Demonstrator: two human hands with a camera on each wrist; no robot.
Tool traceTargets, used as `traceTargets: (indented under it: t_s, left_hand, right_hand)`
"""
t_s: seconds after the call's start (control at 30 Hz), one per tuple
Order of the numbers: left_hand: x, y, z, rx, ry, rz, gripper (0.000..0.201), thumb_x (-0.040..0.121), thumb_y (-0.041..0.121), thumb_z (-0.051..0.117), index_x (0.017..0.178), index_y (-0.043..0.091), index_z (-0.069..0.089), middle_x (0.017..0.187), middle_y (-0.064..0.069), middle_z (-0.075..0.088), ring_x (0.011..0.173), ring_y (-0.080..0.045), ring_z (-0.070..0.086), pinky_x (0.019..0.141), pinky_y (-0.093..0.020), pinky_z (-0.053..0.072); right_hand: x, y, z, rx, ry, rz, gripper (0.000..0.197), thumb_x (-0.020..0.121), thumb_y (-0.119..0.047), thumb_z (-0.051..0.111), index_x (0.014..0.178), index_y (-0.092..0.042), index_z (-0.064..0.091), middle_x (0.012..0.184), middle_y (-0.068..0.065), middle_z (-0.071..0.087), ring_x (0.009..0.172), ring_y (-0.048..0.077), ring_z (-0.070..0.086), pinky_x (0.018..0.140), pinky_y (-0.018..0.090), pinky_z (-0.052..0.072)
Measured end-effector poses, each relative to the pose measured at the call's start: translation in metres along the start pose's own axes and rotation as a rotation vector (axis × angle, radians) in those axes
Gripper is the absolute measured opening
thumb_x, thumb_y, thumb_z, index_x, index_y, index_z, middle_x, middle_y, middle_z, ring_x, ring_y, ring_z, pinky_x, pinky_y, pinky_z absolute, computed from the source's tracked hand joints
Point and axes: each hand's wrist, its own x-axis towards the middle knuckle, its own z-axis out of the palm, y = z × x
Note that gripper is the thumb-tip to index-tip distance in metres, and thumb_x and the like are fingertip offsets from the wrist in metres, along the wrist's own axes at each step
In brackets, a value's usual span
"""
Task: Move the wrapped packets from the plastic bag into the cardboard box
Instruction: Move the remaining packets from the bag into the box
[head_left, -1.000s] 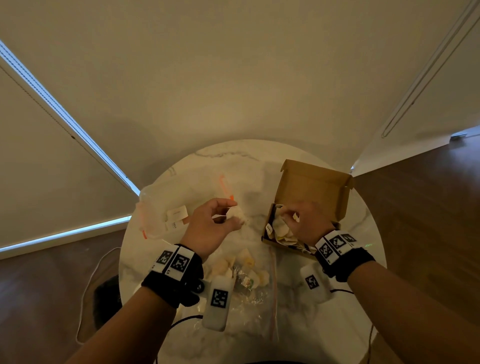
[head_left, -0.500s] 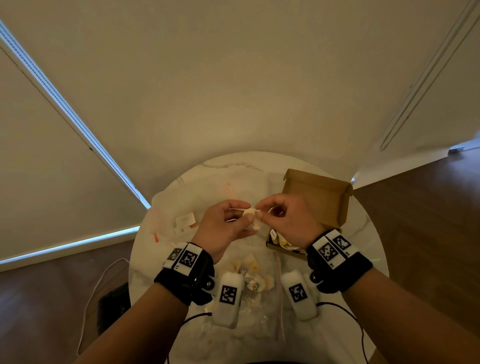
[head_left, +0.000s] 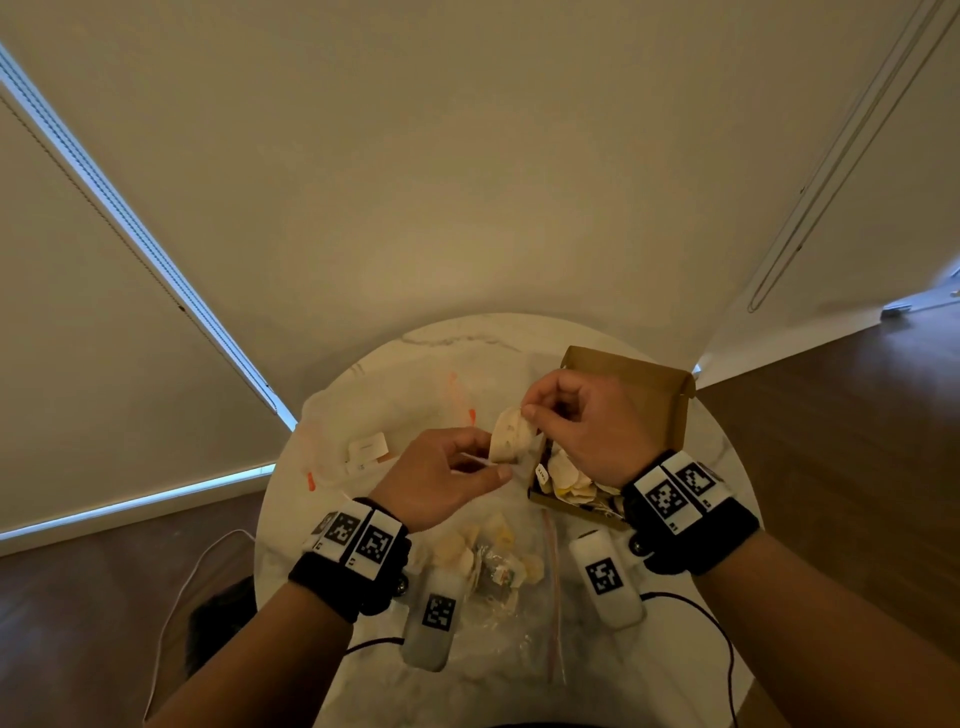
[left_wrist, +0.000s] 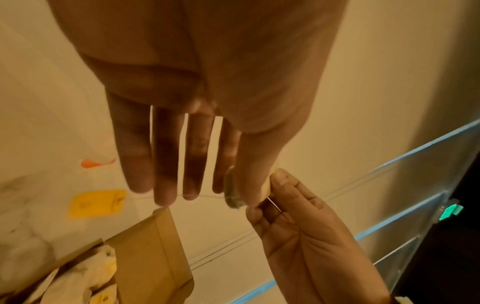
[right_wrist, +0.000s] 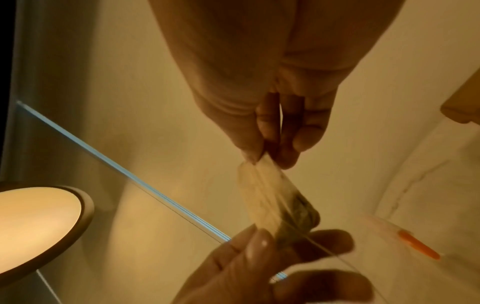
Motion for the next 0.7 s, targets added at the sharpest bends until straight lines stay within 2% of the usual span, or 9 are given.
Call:
traceTargets:
  t_s: [0.07,0.13,0.2,0.3,0.37,0.47,0.53,0.6,0.7]
  left_hand:
    - [0.002,0.005,-0.005,0.037,0.093,0.072,0.022,0.085,0.027,0.074,0.105,0.020,0.074,0.099,0.006,0.075,0.094,-0.008,0.070,0.088,-0.031,0.056]
    - [0.005,0.014,-0.008,0.027,0.191,0.175,0.017,0.085,0.021,0.073,0.101,0.015,0.076,0.094,0.004,0.076,0.089,-0.007,0.071,0.084,-0.023,0.056]
    - [0.009,0.022,-0.011,0.061,0.216,0.251,0.011,0.085,0.016,0.072,0.095,0.013,0.078,0.088,0.004,0.076,0.083,-0.008,0.072,0.079,-0.022,0.056]
    - [0.014,0.024,-0.014,0.104,0.238,0.269,0.007,0.084,0.013,0.073,0.088,0.017,0.078,0.081,0.006,0.076,0.077,-0.007,0.071,0.074,-0.021,0.055]
    - [0.016,0.025,-0.014,0.060,0.255,0.273,0.009,0.084,0.011,0.073,0.084,0.019,0.076,0.078,0.007,0.075,0.072,-0.009,0.071,0.070,-0.019,0.054]
    - [0.017,0.030,-0.012,-0.040,0.269,0.262,0.011,0.084,0.006,0.072,0.083,0.016,0.075,0.080,0.003,0.075,0.072,-0.011,0.072,0.067,-0.019,0.056]
    - [0.018,0.033,-0.012,-0.101,0.270,0.239,0.009,0.084,0.003,0.071,0.084,0.011,0.075,0.080,-0.002,0.075,0.073,-0.014,0.073,0.066,-0.021,0.057]
    - [0.020,0.034,-0.011,-0.168,0.268,0.200,0.008,0.084,0.002,0.071,0.083,0.009,0.074,0.079,-0.008,0.075,0.073,-0.020,0.073,0.067,-0.029,0.060]
    - [0.027,0.033,-0.013,-0.241,0.281,0.134,0.009,0.085,0.003,0.071,0.083,0.010,0.074,0.082,-0.016,0.075,0.077,-0.029,0.073,0.073,-0.039,0.061]
  right_hand:
    - [-0.001,-0.002,-0.001,-0.030,-0.020,-0.012,0.008,0.085,-0.005,0.069,0.082,-0.013,0.070,0.067,-0.006,0.064,0.061,0.003,0.057,0.060,0.014,0.045]
    - [0.000,-0.002,-0.001,-0.050,-0.035,-0.022,0.009,0.084,-0.006,0.069,0.081,-0.015,0.070,0.067,-0.006,0.064,0.060,0.003,0.056,0.059,0.013,0.043]
    - [0.001,-0.002,-0.001,-0.056,-0.041,-0.032,0.011,0.084,-0.009,0.070,0.080,-0.018,0.070,0.067,-0.004,0.065,0.060,0.008,0.057,0.058,0.017,0.044]
    - [0.000,-0.004,-0.002,-0.007,-0.030,-0.031,0.009,0.084,-0.010,0.070,0.084,-0.019,0.071,0.071,-0.002,0.068,0.065,0.017,0.062,0.060,0.025,0.050]
    - [-0.002,-0.002,-0.005,0.054,-0.038,-0.014,0.018,0.086,-0.004,0.067,0.098,-0.016,0.072,0.085,-0.005,0.073,0.081,0.010,0.068,0.074,0.022,0.055]
    - [-0.005,0.018,-0.005,0.131,-0.205,0.074,0.045,0.084,0.009,0.060,0.124,-0.011,0.062,0.118,-0.003,0.068,0.111,0.005,0.062,0.097,0.024,0.049]
    - [-0.009,0.033,0.003,0.135,-0.360,0.140,0.047,0.085,0.005,0.062,0.129,-0.013,0.058,0.128,-0.002,0.063,0.117,0.005,0.058,0.102,0.025,0.045]
    - [-0.014,0.043,0.015,0.147,-0.425,0.196,0.037,0.088,0.000,0.063,0.122,-0.012,0.064,0.124,-0.001,0.066,0.109,0.003,0.062,0.095,0.020,0.047]
    - [-0.023,0.048,0.032,0.360,-0.422,0.307,0.021,0.089,0.003,0.061,0.106,-0.002,0.071,0.111,0.011,0.072,0.107,0.019,0.066,0.091,0.027,0.053]
